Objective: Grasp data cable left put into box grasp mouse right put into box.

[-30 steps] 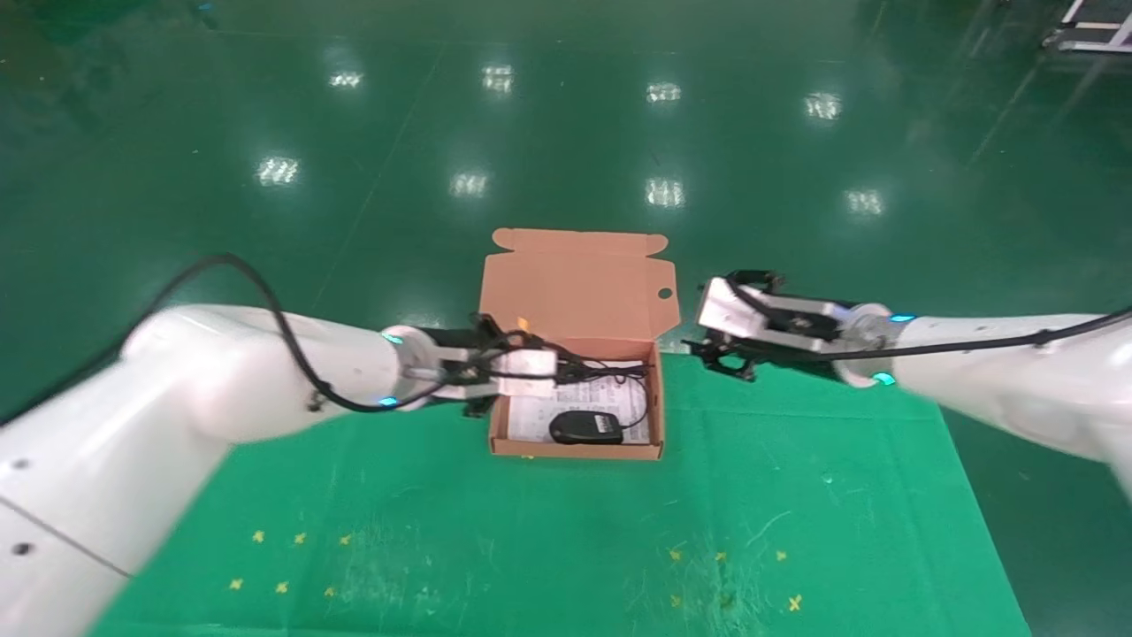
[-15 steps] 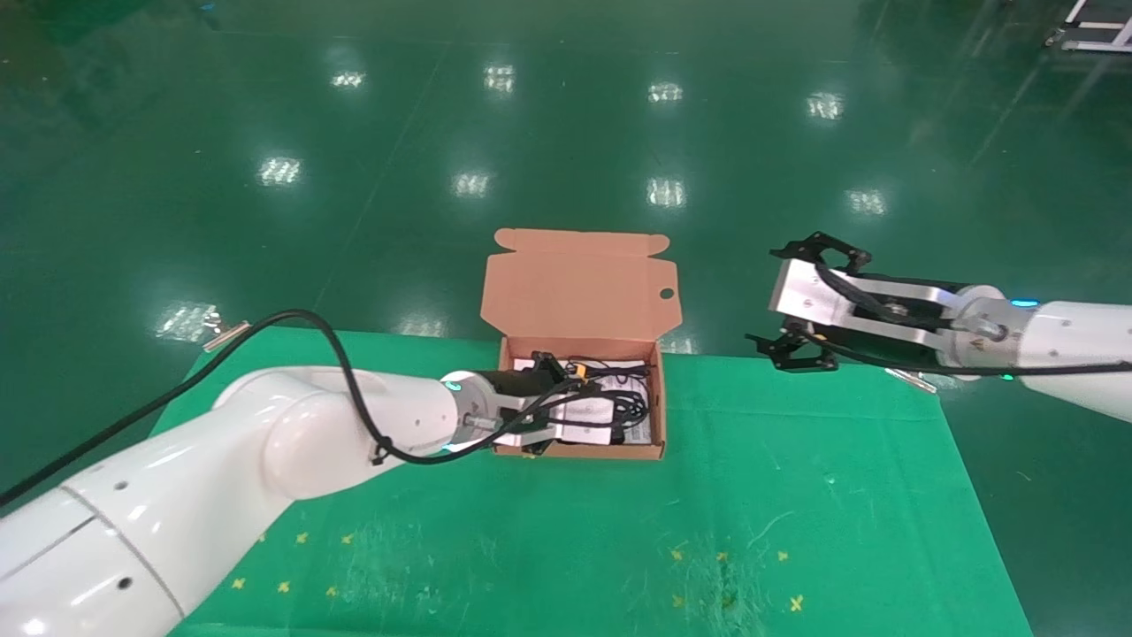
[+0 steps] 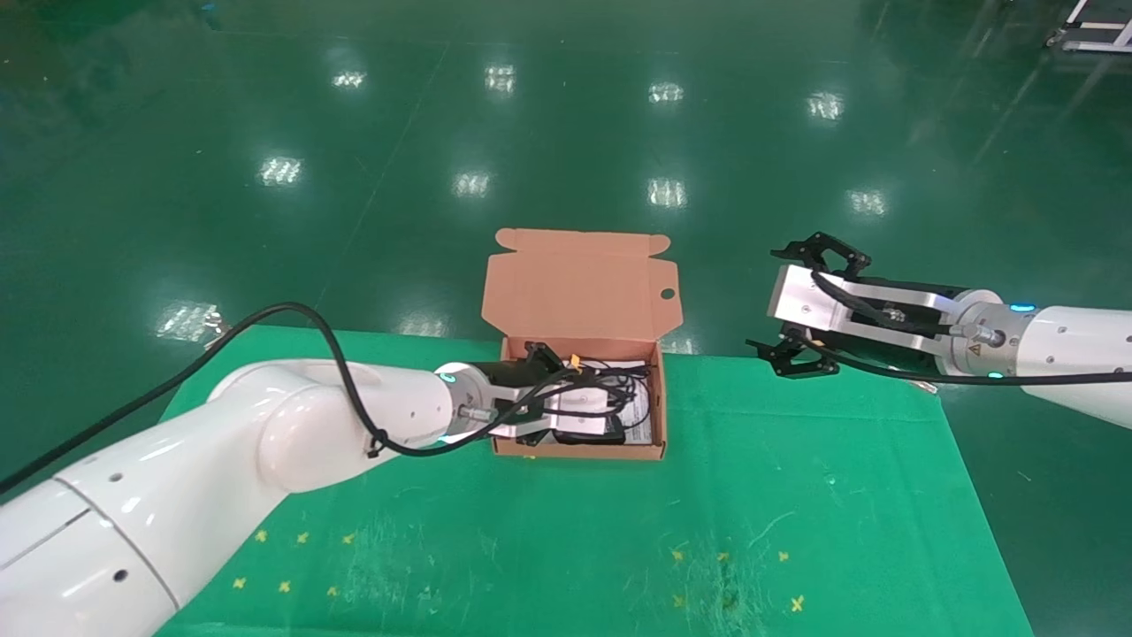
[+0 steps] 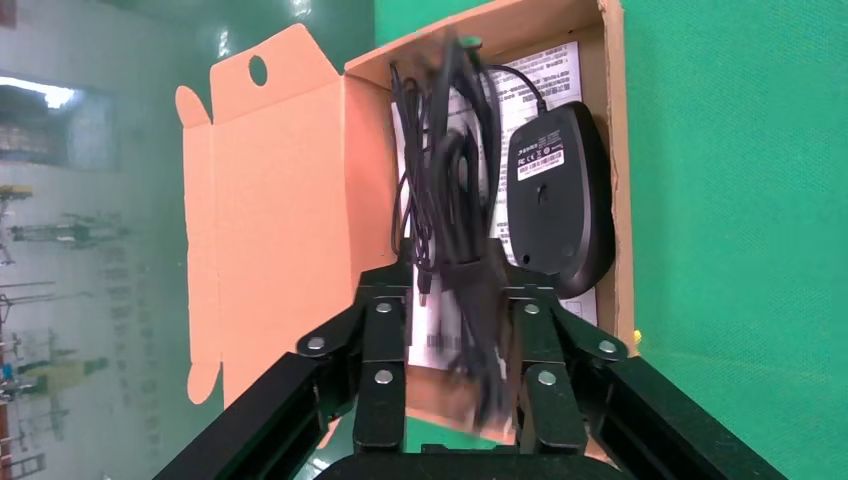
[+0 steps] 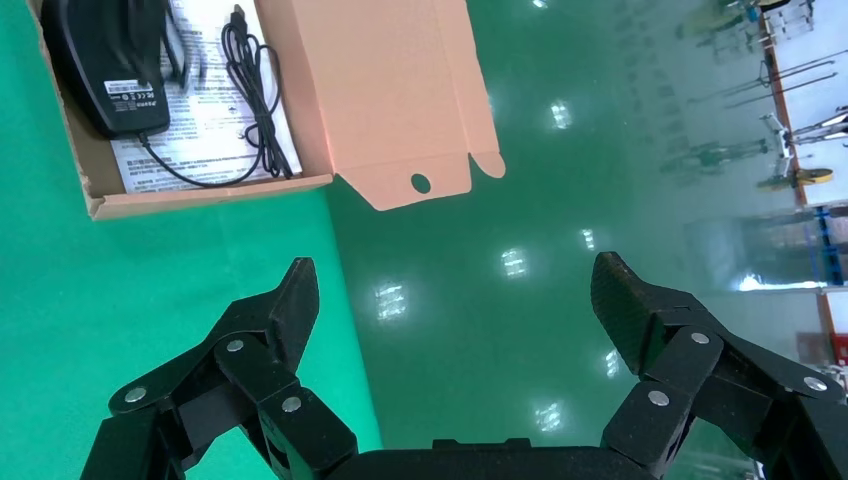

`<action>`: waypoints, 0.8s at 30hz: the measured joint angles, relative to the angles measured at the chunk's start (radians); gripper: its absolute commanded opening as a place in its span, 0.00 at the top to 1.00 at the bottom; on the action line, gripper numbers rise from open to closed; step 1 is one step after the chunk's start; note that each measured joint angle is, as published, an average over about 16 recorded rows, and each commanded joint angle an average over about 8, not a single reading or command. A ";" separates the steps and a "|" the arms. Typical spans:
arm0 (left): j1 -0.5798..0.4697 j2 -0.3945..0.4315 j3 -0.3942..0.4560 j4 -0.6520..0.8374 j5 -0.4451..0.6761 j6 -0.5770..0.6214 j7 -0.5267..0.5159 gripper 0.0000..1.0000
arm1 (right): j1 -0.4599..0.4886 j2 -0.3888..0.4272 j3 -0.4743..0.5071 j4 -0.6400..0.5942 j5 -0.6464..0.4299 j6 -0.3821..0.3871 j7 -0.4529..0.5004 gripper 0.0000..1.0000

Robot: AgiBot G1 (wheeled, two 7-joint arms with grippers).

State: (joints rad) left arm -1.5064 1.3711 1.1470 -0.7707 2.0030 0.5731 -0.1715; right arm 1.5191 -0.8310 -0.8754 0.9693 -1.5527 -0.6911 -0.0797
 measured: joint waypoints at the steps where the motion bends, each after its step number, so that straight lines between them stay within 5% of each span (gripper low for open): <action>1: -0.001 -0.003 -0.002 -0.004 -0.001 0.000 0.000 0.00 | 0.002 -0.001 0.001 -0.001 0.000 0.001 -0.001 0.00; 14: -0.100 -0.047 -0.052 -0.027 -0.037 -0.031 -0.027 0.00 | 0.081 -0.006 0.010 0.009 -0.033 0.002 -0.049 0.00; 24: -0.111 -0.111 -0.138 -0.047 -0.154 0.035 -0.035 0.00 | 0.098 0.011 0.028 0.039 -0.029 -0.079 -0.067 0.00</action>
State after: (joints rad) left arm -1.6174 1.2599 1.0089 -0.8176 1.8485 0.6082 -0.2067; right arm 1.6171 -0.8202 -0.8475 1.0083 -1.5814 -0.7700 -0.1469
